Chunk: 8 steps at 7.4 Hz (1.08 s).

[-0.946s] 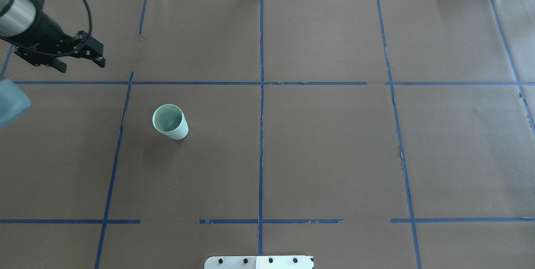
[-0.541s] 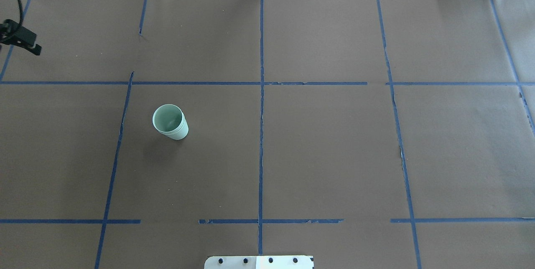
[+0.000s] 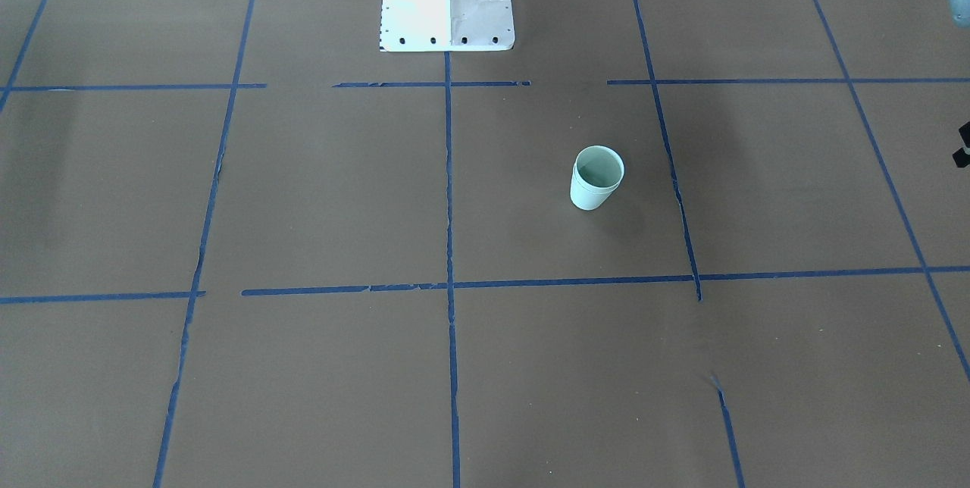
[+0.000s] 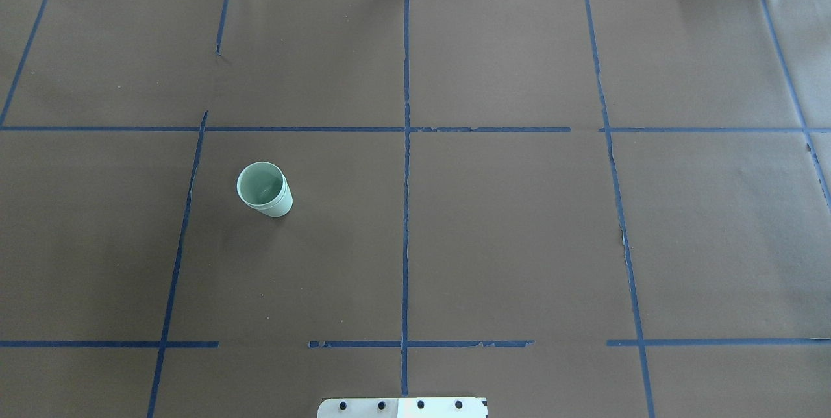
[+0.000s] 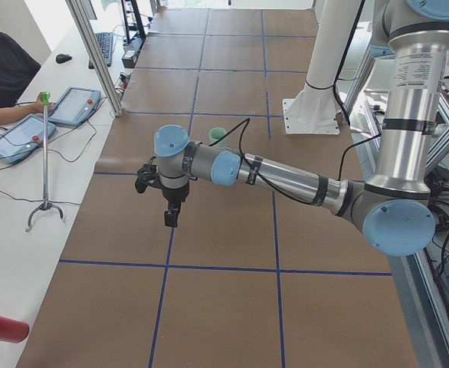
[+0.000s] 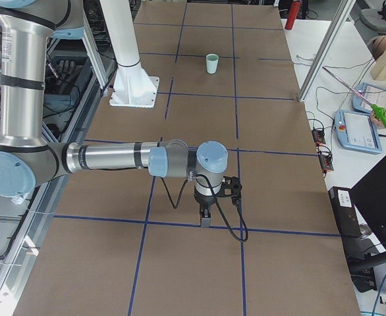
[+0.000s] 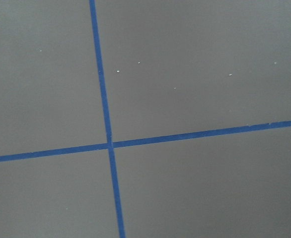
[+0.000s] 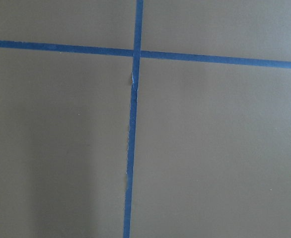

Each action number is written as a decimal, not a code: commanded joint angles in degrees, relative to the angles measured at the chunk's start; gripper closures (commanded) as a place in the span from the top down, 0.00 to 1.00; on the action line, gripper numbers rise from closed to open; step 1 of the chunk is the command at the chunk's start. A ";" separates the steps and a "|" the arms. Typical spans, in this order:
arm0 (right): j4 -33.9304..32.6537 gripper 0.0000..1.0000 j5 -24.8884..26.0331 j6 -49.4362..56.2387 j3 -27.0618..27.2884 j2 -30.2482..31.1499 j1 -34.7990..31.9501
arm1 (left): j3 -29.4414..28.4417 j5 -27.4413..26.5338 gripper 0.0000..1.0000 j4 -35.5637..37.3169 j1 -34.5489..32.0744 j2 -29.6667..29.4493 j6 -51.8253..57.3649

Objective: Stack cups

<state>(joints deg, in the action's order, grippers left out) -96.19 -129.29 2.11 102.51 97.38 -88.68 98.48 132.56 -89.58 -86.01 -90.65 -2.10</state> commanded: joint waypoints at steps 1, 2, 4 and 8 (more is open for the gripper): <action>-0.05 1.00 0.00 0.00 -0.03 0.00 0.00 | -4.15 2.44 1.00 -0.06 -2.92 2.05 5.34; 0.03 1.00 0.00 0.00 -0.03 0.00 0.00 | -5.13 2.44 1.00 0.02 -3.02 2.05 5.27; 0.03 1.00 0.00 0.00 0.05 0.00 0.00 | -5.14 2.26 1.00 0.20 -3.28 2.66 5.18; -0.05 1.00 0.00 0.00 -0.03 0.00 0.00 | -5.23 2.09 1.00 0.29 -3.55 2.84 5.09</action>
<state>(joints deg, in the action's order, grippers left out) -96.24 -129.29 2.10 102.49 97.38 -88.68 93.30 134.69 -89.30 -89.51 -87.85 3.01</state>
